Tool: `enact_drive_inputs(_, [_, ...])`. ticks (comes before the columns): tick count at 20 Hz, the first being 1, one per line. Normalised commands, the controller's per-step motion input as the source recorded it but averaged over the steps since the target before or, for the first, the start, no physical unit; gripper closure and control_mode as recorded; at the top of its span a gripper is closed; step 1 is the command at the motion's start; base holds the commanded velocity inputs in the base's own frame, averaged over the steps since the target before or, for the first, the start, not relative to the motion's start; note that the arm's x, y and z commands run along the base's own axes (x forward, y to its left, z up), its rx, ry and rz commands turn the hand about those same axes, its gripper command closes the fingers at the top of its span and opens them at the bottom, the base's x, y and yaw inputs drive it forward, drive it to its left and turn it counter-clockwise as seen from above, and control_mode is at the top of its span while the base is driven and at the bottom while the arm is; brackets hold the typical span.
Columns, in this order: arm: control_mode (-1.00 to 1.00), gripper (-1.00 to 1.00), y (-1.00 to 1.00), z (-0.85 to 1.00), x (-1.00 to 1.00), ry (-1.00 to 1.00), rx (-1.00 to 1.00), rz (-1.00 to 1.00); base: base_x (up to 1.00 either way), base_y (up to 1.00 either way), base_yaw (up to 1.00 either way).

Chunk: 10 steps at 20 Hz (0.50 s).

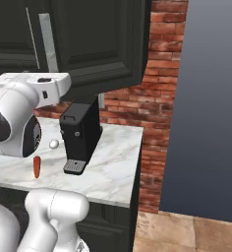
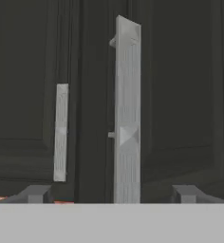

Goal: Pick the pan from the cabinet and place it on the stove. Then turn on the stove burner for the pan.

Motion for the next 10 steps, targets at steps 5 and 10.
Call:
enact_drive_inputs(5, [-1.00,-1.00,0.48,0.00,-0.64,-0.07,-0.07,-0.02,0.00,0.00,0.00])
enact_drive_inputs(10, [-1.00,-1.00,0.85,0.00,-0.20,-0.03,-0.17,-0.13,0.00,0.00,0.00])
